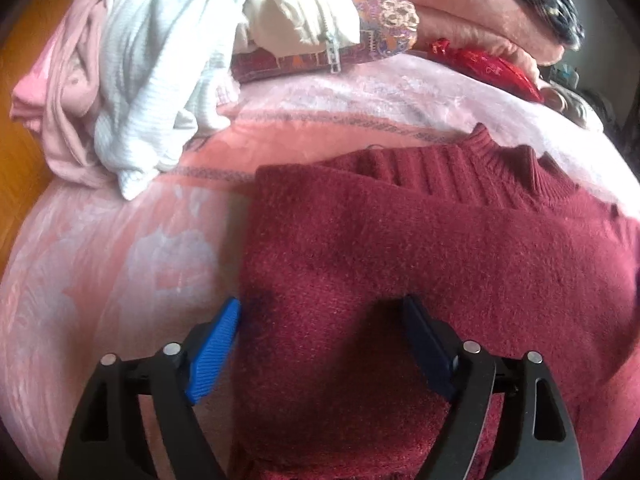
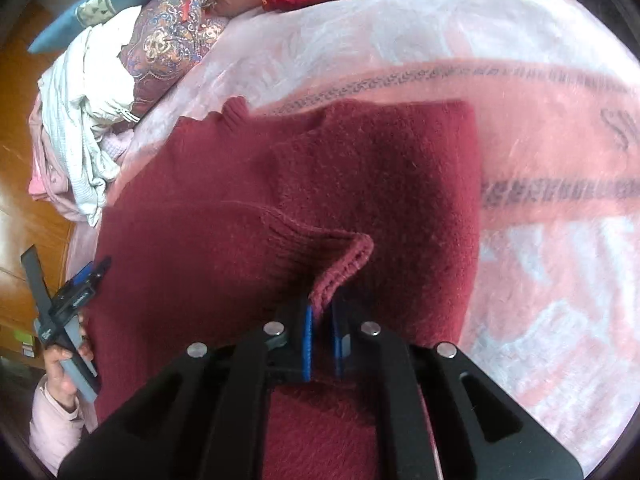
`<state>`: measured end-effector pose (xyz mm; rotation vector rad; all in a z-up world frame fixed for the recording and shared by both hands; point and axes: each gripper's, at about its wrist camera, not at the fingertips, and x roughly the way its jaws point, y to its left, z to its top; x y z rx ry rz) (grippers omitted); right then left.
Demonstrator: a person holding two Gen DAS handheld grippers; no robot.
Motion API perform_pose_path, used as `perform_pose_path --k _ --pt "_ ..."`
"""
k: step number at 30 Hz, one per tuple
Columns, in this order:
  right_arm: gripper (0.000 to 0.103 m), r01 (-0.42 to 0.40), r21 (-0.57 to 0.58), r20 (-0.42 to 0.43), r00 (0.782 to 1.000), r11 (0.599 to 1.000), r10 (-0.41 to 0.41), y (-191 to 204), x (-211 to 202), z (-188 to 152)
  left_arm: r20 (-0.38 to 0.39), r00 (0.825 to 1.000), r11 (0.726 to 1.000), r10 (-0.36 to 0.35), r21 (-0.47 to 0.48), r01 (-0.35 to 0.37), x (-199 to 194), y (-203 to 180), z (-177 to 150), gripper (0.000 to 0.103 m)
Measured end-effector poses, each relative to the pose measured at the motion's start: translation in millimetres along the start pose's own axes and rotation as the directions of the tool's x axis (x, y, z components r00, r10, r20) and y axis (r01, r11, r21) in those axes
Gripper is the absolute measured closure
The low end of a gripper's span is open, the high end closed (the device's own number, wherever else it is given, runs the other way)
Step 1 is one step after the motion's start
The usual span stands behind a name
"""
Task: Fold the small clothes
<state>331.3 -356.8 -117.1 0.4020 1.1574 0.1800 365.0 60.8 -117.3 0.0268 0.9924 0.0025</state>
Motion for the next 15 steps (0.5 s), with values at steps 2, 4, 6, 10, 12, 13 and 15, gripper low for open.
perform_pose_path --k 2,4,6,10,12,13,15 --pt "0.086 -0.023 0.007 -0.005 1.0 1.0 0.023 -1.6 -8.8 1.9 -0.009 1.0 1.0 -0.021 -0.02 0.02 -2.1 5.3 1.6 0.02" --pt "0.065 -0.018 0.003 0.014 1.0 1.0 0.018 -1.1 -21.6 0.2 -0.001 1.0 1.0 -0.025 -0.012 0.025 -7.6 8.9 2.4 0.021" --pt "0.061 -0.038 0.013 -0.009 0.999 0.999 0.038 -3.3 -25.2 -5.6 -0.002 0.999 0.999 -0.034 0.014 0.034 -13.0 11.0 0.2 0.02" --pt "0.071 -0.043 0.015 -0.075 0.996 0.999 0.044 -0.5 -13.3 -14.2 -0.039 0.997 0.997 -0.068 0.028 0.069 -14.0 15.6 -8.1 0.018" --pt "0.092 -0.033 -0.011 -0.074 0.997 0.999 0.032 4.0 -12.9 -13.7 -0.05 0.996 0.997 -0.075 0.017 0.076 -14.1 16.9 -10.3 0.019" --pt "0.092 -0.034 -0.011 -0.069 0.997 0.999 0.034 4.8 -14.9 -13.8 -0.056 0.995 0.996 -0.081 0.017 0.082 -14.2 17.0 -10.5 0.021" --pt "0.093 -0.002 -0.015 -0.06 0.998 1.0 0.001 5.3 -18.3 -14.0 -0.068 0.995 0.997 -0.068 0.034 0.07 -13.0 14.7 -10.4 0.022"
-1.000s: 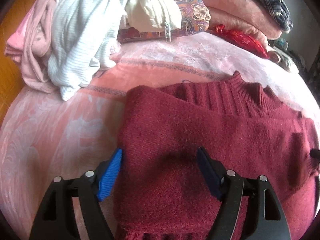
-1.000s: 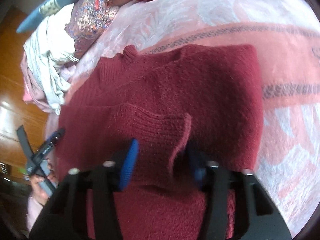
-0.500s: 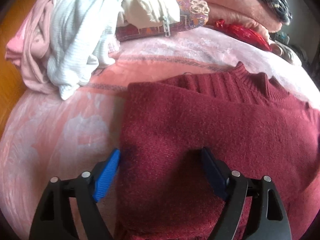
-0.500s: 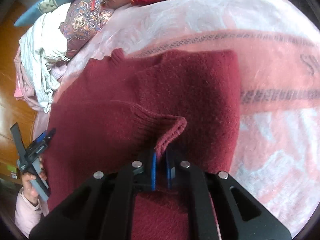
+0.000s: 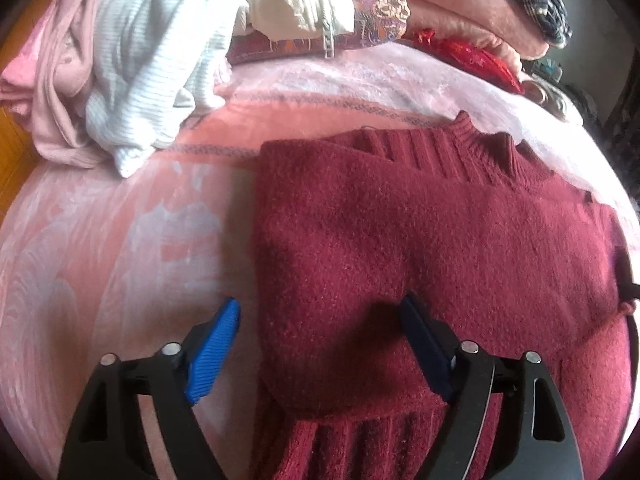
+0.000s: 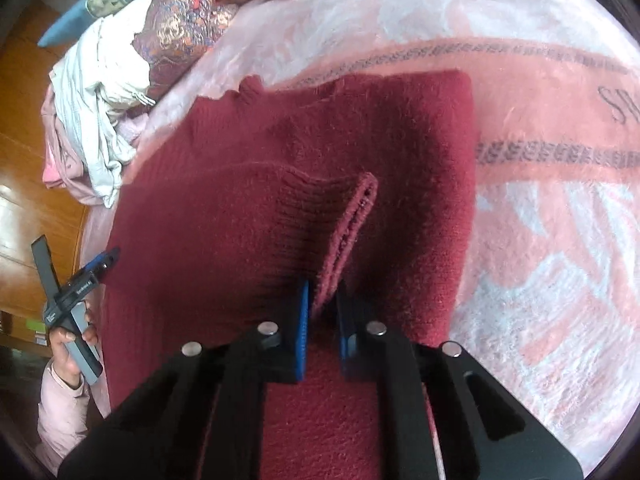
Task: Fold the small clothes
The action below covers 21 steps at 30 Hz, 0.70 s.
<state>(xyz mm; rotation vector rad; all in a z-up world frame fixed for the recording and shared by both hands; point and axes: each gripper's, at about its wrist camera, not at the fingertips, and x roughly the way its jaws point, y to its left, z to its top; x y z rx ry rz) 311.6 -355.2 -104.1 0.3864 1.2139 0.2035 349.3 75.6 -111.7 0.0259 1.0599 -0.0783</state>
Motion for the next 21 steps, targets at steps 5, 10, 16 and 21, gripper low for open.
perform_pose_path --k 5,10,16,21 --pt "0.094 0.05 0.004 -0.003 0.999 0.999 -0.05 -6.6 12.2 -2.6 -0.008 1.0 1.0 0.008 -0.012 -0.008 14.4 4.3 -10.2 0.02" --pt "0.078 -0.007 0.005 0.004 1.0 1.0 0.007 -2.7 -7.1 -6.4 -0.014 0.999 0.999 -0.032 -0.038 0.031 -2.3 9.8 -7.8 0.022" --pt "0.072 0.016 -0.064 0.0 1.0 0.998 -0.016 8.8 -56.7 -50.1 -0.015 1.0 0.999 -0.026 0.039 0.027 -49.2 19.0 -39.3 0.017" --pt "0.072 0.031 -0.069 -0.013 0.999 0.997 -0.032 15.2 -89.9 -103.5 -0.059 0.998 0.996 -0.009 0.085 0.014 -87.7 25.0 -93.2 0.015"
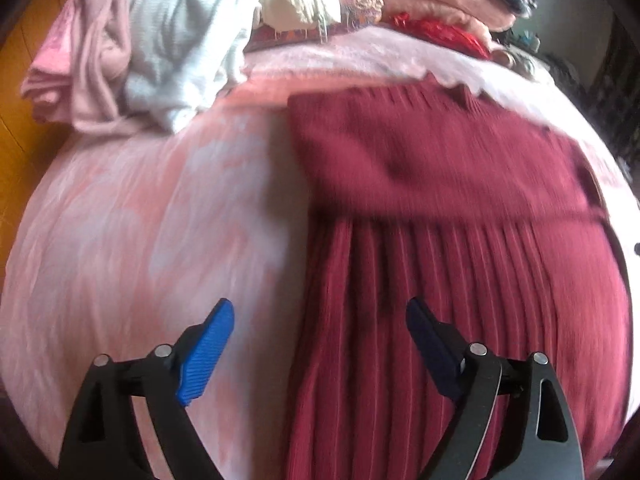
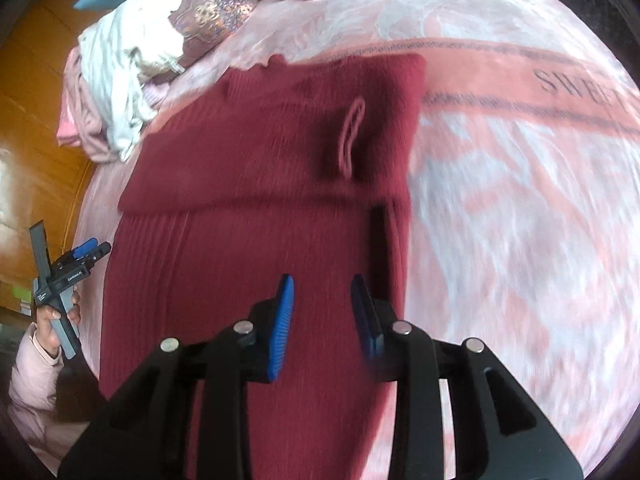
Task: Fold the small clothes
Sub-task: 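Move both tools to the ribbed hem and grasp it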
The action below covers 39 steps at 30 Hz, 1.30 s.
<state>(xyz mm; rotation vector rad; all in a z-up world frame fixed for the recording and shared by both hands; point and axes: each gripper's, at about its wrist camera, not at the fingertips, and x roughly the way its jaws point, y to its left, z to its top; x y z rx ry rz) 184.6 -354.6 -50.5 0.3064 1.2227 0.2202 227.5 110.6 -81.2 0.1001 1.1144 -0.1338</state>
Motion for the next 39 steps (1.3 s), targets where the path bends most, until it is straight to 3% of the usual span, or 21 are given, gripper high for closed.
perform_pose_path --k 8,11,13,18,23,30,39 --pt "0.072 -0.003 -0.008 -0.014 1.0 1.0 0.003 14.5 -48.7 -91.5 -0.037 0.997 0.998 0.065 0.003 -0.065 -59.8 7.0 -68.4 0.015" --pt "0.069 -0.018 -0.006 -0.033 0.999 1.0 0.017 17.8 -62.1 -128.5 -0.056 0.997 0.998 0.051 -0.04 -0.053 -75.8 12.1 -93.6 0.015" --pt "0.061 -0.025 0.009 -0.056 0.998 1.0 0.025 18.0 -65.5 -151.5 -0.074 0.997 0.997 0.027 -0.068 -0.032 -84.3 14.2 -117.4 0.015" --pt "0.054 -0.015 0.059 -0.142 0.99 0.998 0.023 18.2 -57.5 -189.4 -0.114 0.993 0.999 0.002 -0.038 -0.007 -82.6 17.1 -147.1 0.014" --pt "0.052 0.04 0.096 -0.17 0.985 0.995 -0.023 19.3 -45.4 -201.9 -0.153 0.988 1.0 -0.017 -0.023 0.013 -74.5 12.7 -166.4 0.014" --pt "0.05 0.025 0.183 -0.249 0.968 0.983 0.022 12.0 -18.0 -211.9 -0.206 0.978 0.998 -0.025 -0.057 0.013 -57.2 18.8 -179.7 0.014" --pt "0.049 0.082 0.119 -0.304 0.952 0.99 -0.042 32.8 2.6 -220.9 -0.224 0.973 0.994 -0.056 -0.106 0.033 -47.6 21.7 -184.9 0.012"
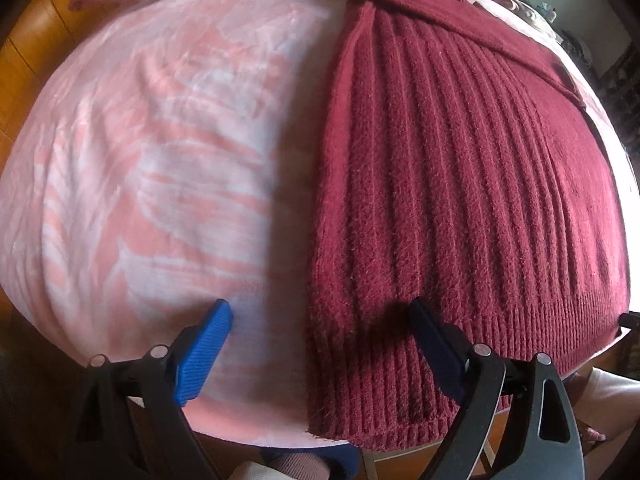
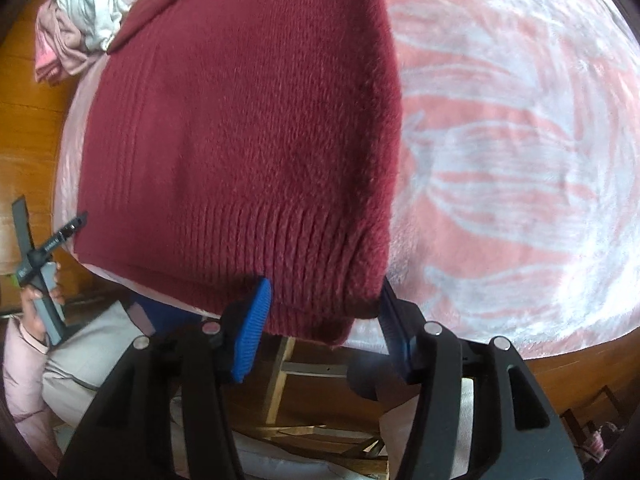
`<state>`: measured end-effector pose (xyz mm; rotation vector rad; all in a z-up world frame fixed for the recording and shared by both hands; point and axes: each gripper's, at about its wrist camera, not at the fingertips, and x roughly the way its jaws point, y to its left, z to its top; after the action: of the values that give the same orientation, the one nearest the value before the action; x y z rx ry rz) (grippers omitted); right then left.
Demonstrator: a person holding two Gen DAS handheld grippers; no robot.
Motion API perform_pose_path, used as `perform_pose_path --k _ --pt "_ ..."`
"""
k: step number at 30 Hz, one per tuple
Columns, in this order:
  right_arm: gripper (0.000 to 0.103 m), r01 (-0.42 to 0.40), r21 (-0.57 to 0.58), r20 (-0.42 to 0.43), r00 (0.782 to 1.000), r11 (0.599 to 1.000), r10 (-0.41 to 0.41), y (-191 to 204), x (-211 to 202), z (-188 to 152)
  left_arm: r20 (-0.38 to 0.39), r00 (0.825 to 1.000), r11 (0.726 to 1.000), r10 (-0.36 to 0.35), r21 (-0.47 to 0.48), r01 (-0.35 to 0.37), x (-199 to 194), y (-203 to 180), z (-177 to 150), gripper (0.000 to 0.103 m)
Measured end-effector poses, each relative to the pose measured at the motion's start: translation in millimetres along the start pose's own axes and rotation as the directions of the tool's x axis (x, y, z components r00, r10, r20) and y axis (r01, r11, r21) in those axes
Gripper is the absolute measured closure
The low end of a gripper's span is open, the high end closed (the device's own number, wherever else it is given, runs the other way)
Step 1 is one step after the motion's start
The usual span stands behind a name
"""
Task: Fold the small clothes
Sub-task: 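Move both tools to the ribbed hem and grasp it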
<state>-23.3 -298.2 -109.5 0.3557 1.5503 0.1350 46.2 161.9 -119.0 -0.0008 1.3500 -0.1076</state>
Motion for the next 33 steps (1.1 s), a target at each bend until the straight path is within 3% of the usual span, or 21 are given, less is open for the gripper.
perform_pose_path --k 6,13,15,17,20,24,28,32,33 --pt "0.057 -0.006 -0.009 0.008 1.0 1.0 0.006 6.0 1.6 5.3 -0.011 1.0 1.0 -0.012 -0.004 0.012 1.7 -2.6 0.8 0.019" --pt "0.058 -0.009 0.001 -0.006 1.0 1.0 0.009 3.6 6.3 10.4 -0.024 0.999 1.0 -0.022 -0.006 0.022 2.2 -4.6 -0.1 0.025" --pt "0.064 0.0 -0.026 0.006 1.0 1.0 0.0 6.5 4.1 10.8 -0.018 0.999 0.999 -0.036 0.0 0.036 2.9 -7.2 0.8 0.035" --pt "0.075 -0.004 -0.049 0.011 1.0 0.999 0.005 8.6 2.1 11.1 -0.014 0.998 0.998 -0.057 0.023 0.057 1.4 -12.2 0.6 0.053" --pt "0.088 -0.023 -0.058 0.019 1.0 0.998 0.024 13.0 0.3 10.8 -0.007 0.998 0.996 -0.068 0.055 0.069 -2.6 -24.5 -0.3 0.068" --pt "0.089 -0.02 -0.065 0.018 1.0 0.998 0.021 13.3 0.8 10.5 -0.012 0.997 0.996 -0.071 0.048 0.072 -5.9 -30.1 1.6 0.068" --pt "0.089 -0.022 -0.064 0.016 1.0 0.998 0.023 13.9 0.9 9.7 -0.027 0.995 0.995 -0.095 0.013 0.095 -7.2 -17.8 6.9 0.061" --pt "0.089 -0.016 -0.075 0.016 1.0 0.997 0.017 14.7 -0.3 10.7 -0.035 0.991 0.992 -0.129 0.008 0.129 -4.3 -12.3 6.6 0.062" --pt "0.089 -0.018 -0.074 0.016 1.0 0.997 0.019 14.6 -0.4 10.9 -0.037 0.989 0.99 -0.14 0.007 0.141 -2.9 -10.1 7.5 0.066"
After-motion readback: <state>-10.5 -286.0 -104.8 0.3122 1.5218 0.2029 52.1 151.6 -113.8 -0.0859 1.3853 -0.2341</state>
